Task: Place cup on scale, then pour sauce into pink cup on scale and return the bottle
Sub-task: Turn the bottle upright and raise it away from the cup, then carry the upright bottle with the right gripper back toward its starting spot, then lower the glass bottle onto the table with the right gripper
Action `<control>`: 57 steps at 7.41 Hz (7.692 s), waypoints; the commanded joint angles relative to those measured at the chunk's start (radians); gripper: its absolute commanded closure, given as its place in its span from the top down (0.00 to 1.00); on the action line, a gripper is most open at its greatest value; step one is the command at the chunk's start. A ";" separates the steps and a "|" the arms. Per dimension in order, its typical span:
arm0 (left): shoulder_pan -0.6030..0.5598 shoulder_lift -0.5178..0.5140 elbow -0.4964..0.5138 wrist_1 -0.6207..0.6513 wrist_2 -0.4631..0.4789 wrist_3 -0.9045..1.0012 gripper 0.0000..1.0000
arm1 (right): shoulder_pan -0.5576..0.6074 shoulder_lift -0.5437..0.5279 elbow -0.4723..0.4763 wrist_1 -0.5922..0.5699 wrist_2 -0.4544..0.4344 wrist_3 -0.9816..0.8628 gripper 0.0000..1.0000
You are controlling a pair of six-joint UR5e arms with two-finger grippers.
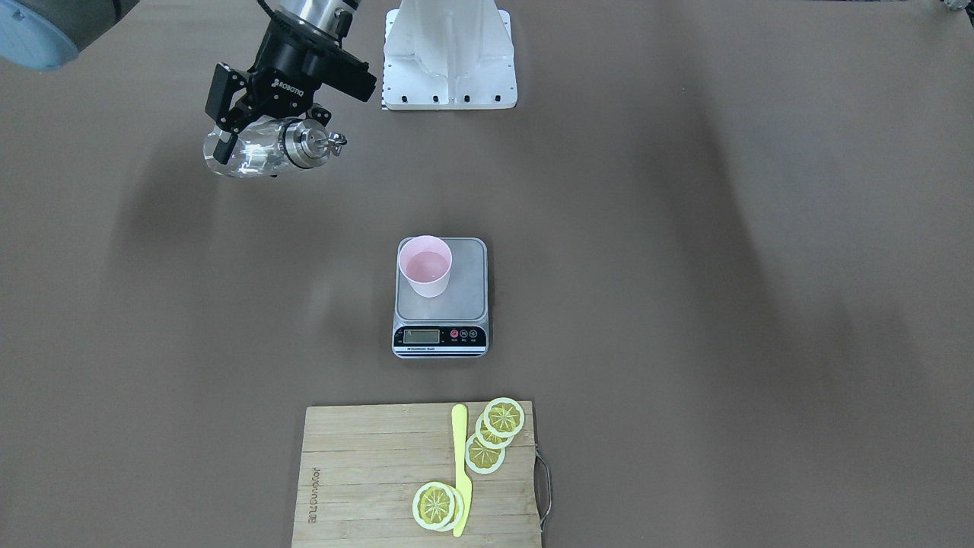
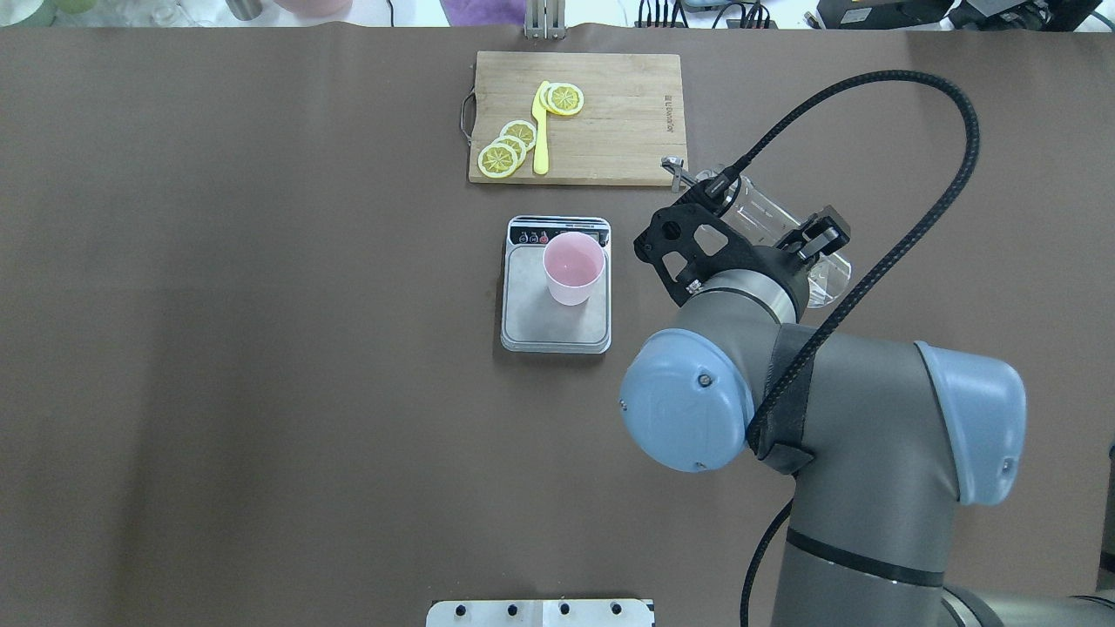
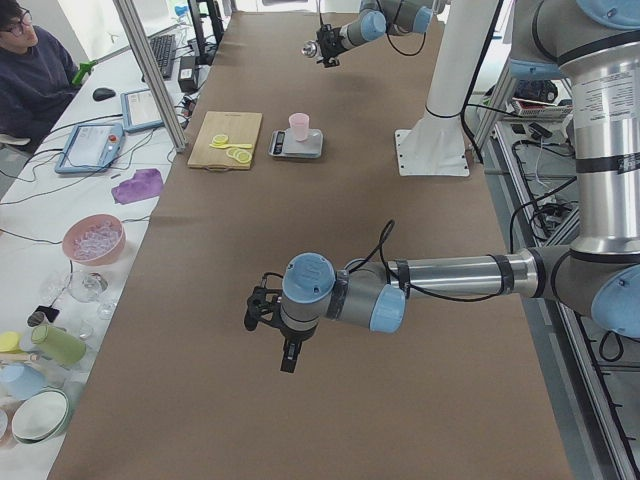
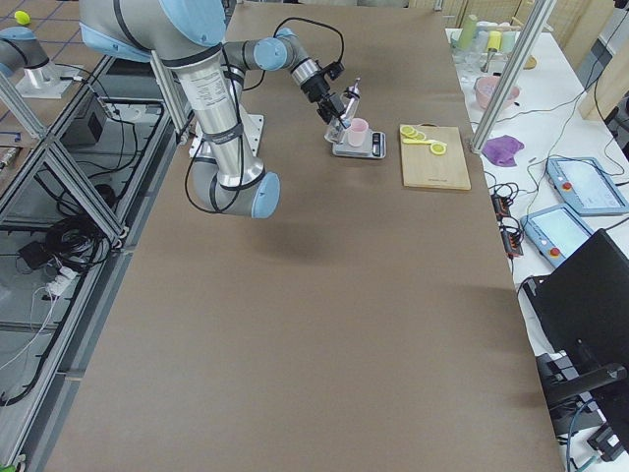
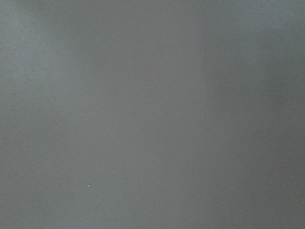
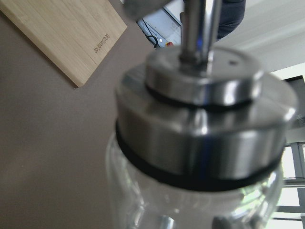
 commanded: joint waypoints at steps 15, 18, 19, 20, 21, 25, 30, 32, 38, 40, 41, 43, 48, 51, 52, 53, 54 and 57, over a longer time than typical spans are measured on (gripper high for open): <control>0.011 -0.010 -0.006 -0.018 -0.046 -0.003 0.98 | 0.380 -0.635 -0.389 1.806 0.431 -0.146 0.00; 0.011 -0.018 0.002 -0.018 -0.078 -0.012 0.98 | 0.398 -0.695 -0.512 1.982 0.432 -0.101 0.00; 0.012 -0.022 -0.001 -0.018 -0.090 -0.014 0.98 | 0.401 -0.715 -0.522 2.003 0.432 -0.091 0.00; 0.014 -0.024 -0.003 -0.019 -0.092 -0.012 0.98 | 0.403 -0.730 -0.563 2.058 0.432 -0.042 0.00; 0.014 -0.024 -0.003 -0.019 -0.092 -0.012 0.98 | 0.404 -0.733 -0.616 2.142 0.432 -0.013 0.00; 0.014 -0.026 -0.003 -0.024 -0.091 -0.012 0.98 | 0.407 -0.778 -0.658 2.227 0.421 0.018 0.00; 0.014 -0.026 -0.004 -0.027 -0.092 -0.011 0.98 | 0.404 -0.792 -0.689 2.296 0.397 0.042 0.00; 0.015 -0.026 -0.004 -0.028 -0.092 -0.009 0.98 | 0.403 -0.784 -0.697 2.298 0.372 0.056 0.00; 0.015 -0.027 -0.006 -0.028 -0.092 -0.008 0.98 | 0.383 -0.758 -0.750 2.298 0.300 0.068 0.00; 0.015 -0.027 -0.006 -0.030 -0.092 -0.008 0.98 | 0.376 -0.758 -0.756 2.299 0.300 0.078 0.00; 0.015 -0.027 -0.006 -0.030 -0.092 -0.008 0.98 | 0.376 -0.753 -0.758 2.299 0.299 0.078 0.00; 0.015 -0.027 -0.006 -0.028 -0.092 -0.006 0.98 | 0.363 -0.753 -0.762 2.299 0.279 0.091 0.00; 0.015 -0.027 -0.006 -0.030 -0.092 -0.005 0.98 | 0.337 -0.746 -0.772 2.299 0.240 0.107 0.00; 0.015 -0.026 -0.006 -0.030 -0.092 -0.003 0.98 | 0.334 -0.746 -0.772 2.299 0.237 0.105 0.00; 0.015 -0.026 -0.006 -0.030 -0.092 -0.005 0.98 | 0.334 -0.741 -0.770 2.299 0.239 0.107 0.05; 0.015 -0.026 -0.006 -0.030 -0.091 -0.005 0.98 | 0.334 -0.738 -0.763 2.299 0.237 0.107 0.67; 0.015 -0.026 -0.006 -0.031 -0.092 -0.003 0.98 | 0.335 -0.741 -0.764 2.299 0.240 0.105 1.00; 0.015 -0.024 -0.006 -0.048 -0.091 -0.005 0.98 | 0.335 -0.742 -0.764 2.299 0.242 0.105 1.00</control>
